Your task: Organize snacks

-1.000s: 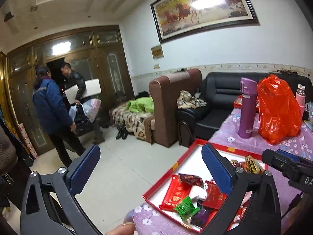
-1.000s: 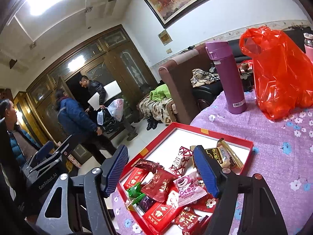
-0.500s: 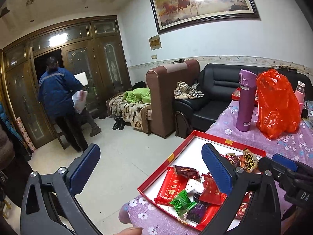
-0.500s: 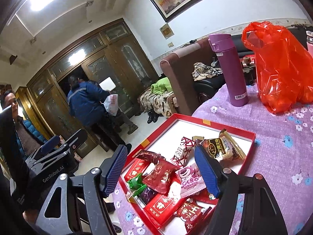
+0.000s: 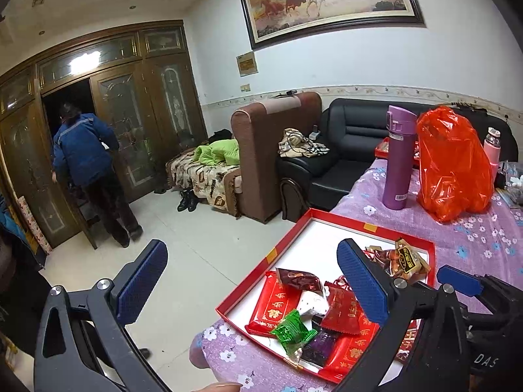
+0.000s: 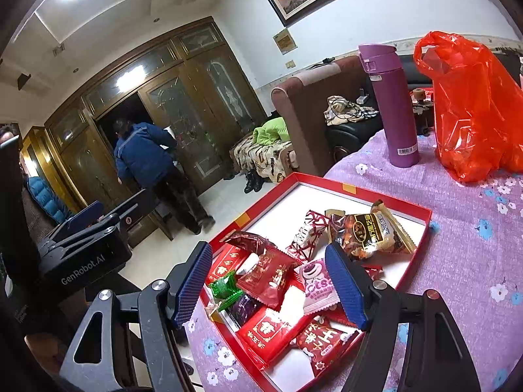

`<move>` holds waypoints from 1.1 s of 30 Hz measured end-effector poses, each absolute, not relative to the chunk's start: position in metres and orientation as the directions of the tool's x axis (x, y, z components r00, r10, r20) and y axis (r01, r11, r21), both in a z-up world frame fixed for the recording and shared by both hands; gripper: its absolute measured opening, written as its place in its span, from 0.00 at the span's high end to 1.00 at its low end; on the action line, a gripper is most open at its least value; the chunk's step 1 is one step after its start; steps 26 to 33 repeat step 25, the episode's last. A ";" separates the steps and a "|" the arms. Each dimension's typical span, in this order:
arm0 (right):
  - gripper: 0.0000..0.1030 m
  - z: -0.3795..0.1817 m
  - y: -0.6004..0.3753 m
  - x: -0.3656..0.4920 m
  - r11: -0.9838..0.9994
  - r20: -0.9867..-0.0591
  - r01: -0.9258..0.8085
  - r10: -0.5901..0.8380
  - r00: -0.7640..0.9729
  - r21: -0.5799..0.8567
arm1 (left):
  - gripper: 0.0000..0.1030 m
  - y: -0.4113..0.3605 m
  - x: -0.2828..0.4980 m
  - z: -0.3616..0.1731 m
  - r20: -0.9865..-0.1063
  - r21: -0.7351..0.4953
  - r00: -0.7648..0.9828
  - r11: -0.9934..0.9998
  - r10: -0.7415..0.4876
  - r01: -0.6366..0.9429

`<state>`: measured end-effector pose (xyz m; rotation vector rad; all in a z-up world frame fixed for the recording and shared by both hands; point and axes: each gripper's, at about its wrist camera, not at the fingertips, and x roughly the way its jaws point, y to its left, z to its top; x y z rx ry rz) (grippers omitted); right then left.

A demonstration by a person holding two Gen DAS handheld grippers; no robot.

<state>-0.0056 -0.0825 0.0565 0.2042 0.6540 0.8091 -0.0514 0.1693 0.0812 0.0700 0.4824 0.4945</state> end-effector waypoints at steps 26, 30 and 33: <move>0.29 0.049 -0.103 -0.009 0.710 -0.493 -0.574 0.701 0.516 0.409 | 0.00 0.133 -0.045 0.076 -0.460 0.167 0.817 0.938 0.347 -0.304; 0.29 0.049 -0.103 -0.009 0.710 -0.493 -0.574 0.701 0.516 0.409 | 0.00 0.133 -0.045 0.076 -0.460 0.167 0.817 0.938 0.347 -0.304; 0.29 0.049 -0.103 -0.009 0.710 -0.493 -0.574 0.701 0.516 0.409 | 0.00 0.133 -0.045 0.076 -0.460 0.167 0.817 0.938 0.347 -0.304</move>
